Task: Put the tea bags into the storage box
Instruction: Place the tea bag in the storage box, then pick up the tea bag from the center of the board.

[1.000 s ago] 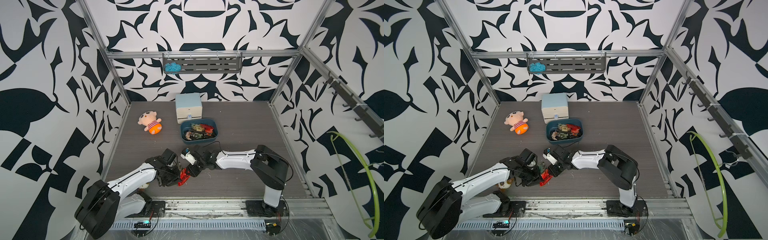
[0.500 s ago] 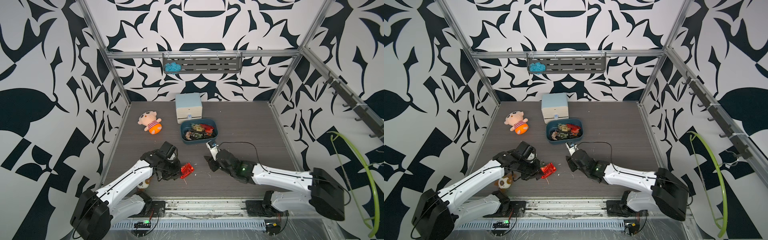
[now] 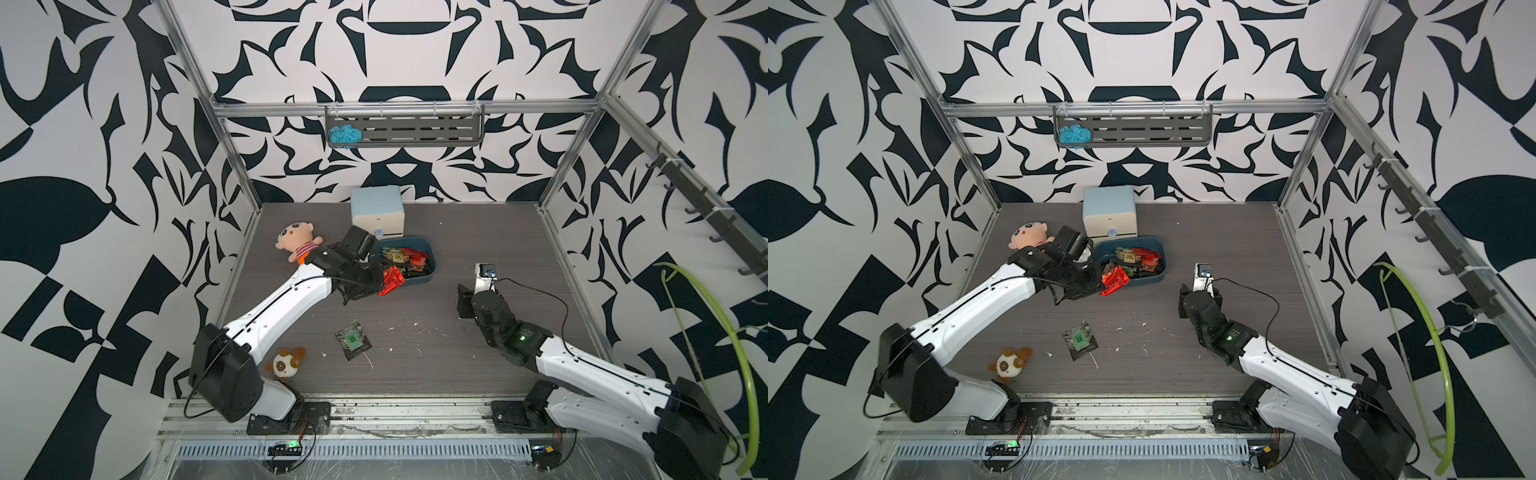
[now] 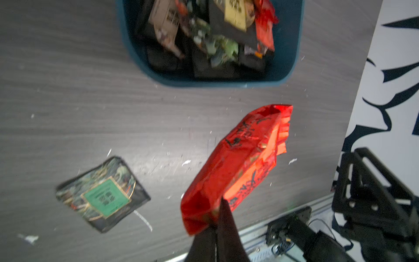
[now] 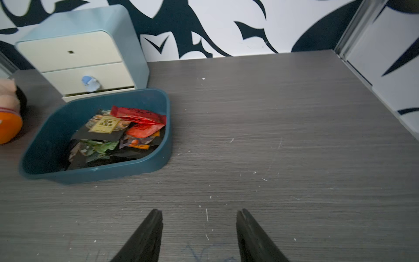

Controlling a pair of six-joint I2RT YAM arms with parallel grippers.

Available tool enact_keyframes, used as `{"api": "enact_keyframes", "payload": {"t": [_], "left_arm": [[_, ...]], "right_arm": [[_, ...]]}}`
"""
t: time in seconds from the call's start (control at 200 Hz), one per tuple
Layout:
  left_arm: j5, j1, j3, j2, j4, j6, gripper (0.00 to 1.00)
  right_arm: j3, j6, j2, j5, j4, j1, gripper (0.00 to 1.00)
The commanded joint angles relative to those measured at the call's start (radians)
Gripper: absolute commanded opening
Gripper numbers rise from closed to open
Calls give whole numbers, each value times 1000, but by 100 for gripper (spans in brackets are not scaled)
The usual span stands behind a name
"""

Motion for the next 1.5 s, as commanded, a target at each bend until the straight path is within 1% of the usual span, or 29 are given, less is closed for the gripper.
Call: {"api": "enact_keyframes", "payload": {"t": [0.0,0.07,0.145,0.32,0.395,0.52,0.63,0.92,0.97,1.025,1.05,1.075,1.155,1.2,1.35,1.495], "left_arm": [[-38,34,117,127,5,33,0],[-34,53,184,209,11,28,0],[-21,78,232,278,28,-4,0],[-9,110,234,366,123,-97,0],[1,115,241,397,128,-125,0],[20,115,243,430,141,-133,0],[6,115,242,443,132,-132,0],[22,119,243,425,125,-118,0],[26,121,241,415,125,-118,7],[27,125,237,403,127,-118,18],[30,127,235,395,128,-119,27],[31,127,231,387,130,-117,34],[26,130,216,355,140,-109,44],[21,130,209,334,139,-104,47],[3,131,171,255,136,-88,54],[-20,130,123,169,132,-62,56]], "right_arm": [[25,56,31,-84,-32,-39,56],[37,57,51,-106,-40,-50,55],[43,62,66,-125,-39,-56,55],[48,64,87,-165,-26,-66,55],[52,66,94,-176,-25,-66,55],[57,65,104,-192,-19,-69,55],[61,62,120,-213,-13,-68,55],[78,53,160,-259,0,-69,53],[78,50,161,-264,3,-70,53],[78,47,160,-267,3,-70,53],[78,46,159,-268,5,-69,53],[78,45,156,-269,5,-70,53],[75,42,151,-270,7,-69,53],[74,40,146,-271,7,-70,53],[68,38,139,-276,15,-69,53],[68,37,143,-291,16,-69,53]]}}
